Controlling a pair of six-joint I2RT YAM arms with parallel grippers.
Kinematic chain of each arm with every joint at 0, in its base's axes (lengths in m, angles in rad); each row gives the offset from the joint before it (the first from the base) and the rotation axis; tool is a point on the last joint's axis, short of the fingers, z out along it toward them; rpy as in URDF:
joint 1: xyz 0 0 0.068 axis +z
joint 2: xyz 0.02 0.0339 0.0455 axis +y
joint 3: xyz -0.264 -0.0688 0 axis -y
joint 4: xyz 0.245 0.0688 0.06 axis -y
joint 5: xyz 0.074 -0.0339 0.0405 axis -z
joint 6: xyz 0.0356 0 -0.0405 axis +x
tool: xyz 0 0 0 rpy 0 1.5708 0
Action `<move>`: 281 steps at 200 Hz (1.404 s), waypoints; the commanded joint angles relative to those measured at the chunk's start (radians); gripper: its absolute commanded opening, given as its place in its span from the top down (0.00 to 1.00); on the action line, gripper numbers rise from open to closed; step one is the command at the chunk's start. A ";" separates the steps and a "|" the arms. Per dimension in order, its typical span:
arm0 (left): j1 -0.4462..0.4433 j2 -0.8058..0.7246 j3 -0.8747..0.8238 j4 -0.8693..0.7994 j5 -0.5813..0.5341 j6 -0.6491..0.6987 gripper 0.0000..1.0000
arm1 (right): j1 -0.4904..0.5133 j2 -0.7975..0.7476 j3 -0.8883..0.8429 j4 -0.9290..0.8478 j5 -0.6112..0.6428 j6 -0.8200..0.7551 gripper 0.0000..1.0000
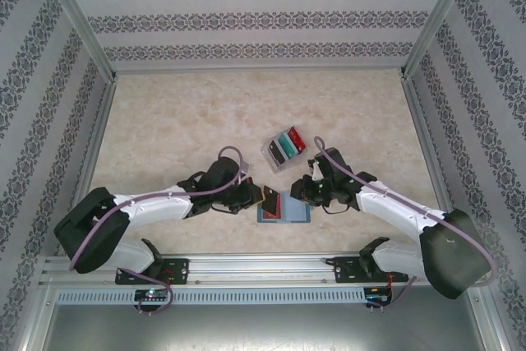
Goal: Put the credit cards into the card holder
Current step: Insert the credit card into the card slot.
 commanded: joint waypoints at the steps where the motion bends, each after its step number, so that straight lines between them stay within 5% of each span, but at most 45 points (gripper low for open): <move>1: -0.054 0.031 0.003 0.128 -0.084 0.053 1.00 | 0.000 0.020 -0.031 0.014 0.032 -0.035 0.75; 63: -0.095 0.123 -0.057 0.287 -0.170 0.027 1.00 | -0.049 0.072 -0.061 0.001 0.054 -0.093 0.76; 143: -0.115 0.245 -0.061 0.424 -0.136 -0.019 1.00 | -0.062 0.131 -0.100 0.023 0.093 -0.114 0.76; 281: -0.121 0.227 -0.026 0.287 -0.104 0.060 1.00 | -0.088 0.081 -0.097 -0.017 0.119 -0.116 0.73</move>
